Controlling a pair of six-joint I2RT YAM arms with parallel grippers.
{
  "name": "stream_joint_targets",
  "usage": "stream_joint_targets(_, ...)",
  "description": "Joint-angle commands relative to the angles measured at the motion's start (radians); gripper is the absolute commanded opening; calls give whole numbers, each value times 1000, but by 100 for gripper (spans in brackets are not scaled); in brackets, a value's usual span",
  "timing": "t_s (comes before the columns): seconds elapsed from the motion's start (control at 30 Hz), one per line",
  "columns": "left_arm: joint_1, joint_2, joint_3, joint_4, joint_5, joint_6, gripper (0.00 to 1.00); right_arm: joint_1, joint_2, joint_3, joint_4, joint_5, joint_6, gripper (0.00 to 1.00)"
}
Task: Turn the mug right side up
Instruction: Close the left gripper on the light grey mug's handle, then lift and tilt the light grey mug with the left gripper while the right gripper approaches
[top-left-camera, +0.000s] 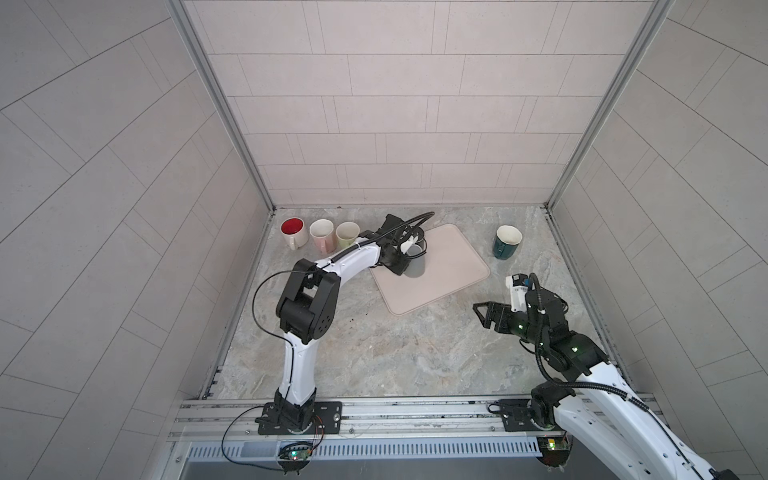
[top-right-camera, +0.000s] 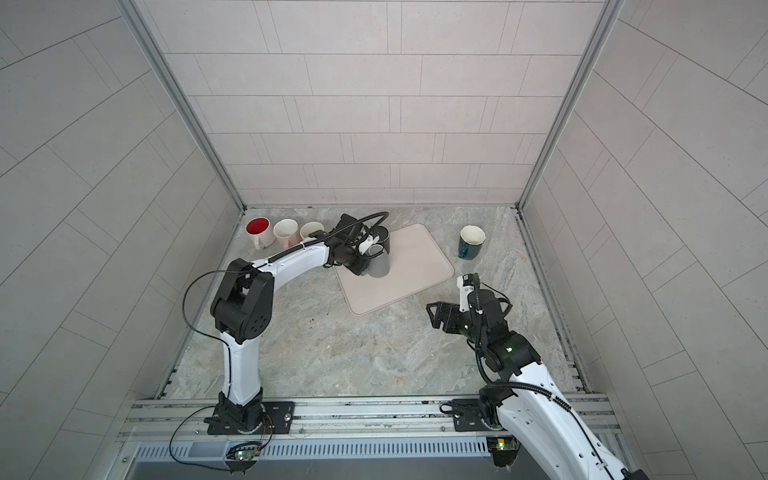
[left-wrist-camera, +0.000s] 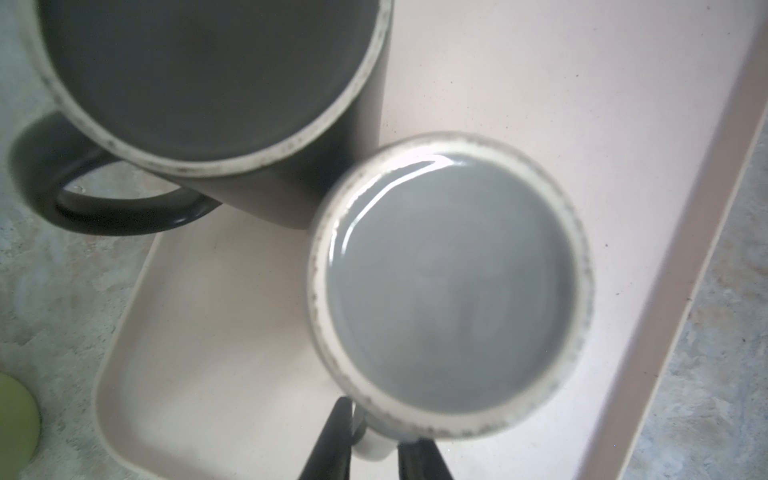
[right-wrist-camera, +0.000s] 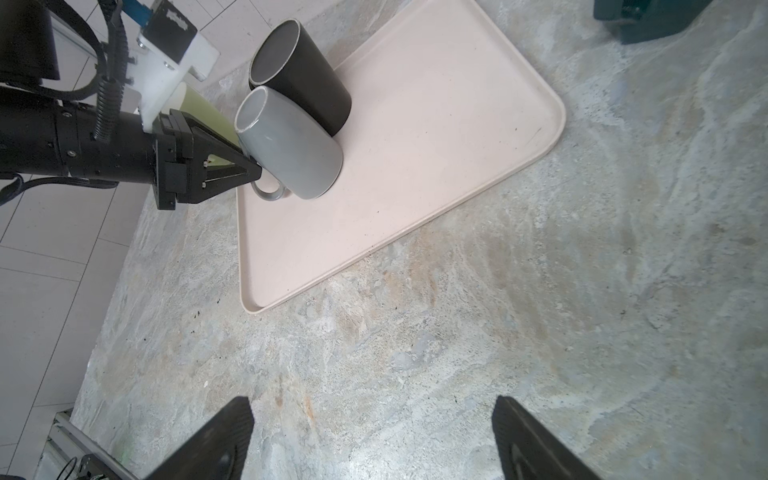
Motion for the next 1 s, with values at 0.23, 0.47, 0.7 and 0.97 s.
stream_joint_targets(0.23,-1,42,33,10,26,-50,0,-4,-9,-5,24,-5,9,92)
stream_joint_targets(0.47,-13,3,8,37,37,-98,0,-4,-11,-10,30,-11,16,92)
stream_joint_targets(0.7,-29,-142,-132,205,123,-221,0,-3,2,-42,150,-107,51,92)
stream_joint_targets(0.97,-30,-276,-241,454,273,-411,0,-3,24,-74,328,-199,121,92)
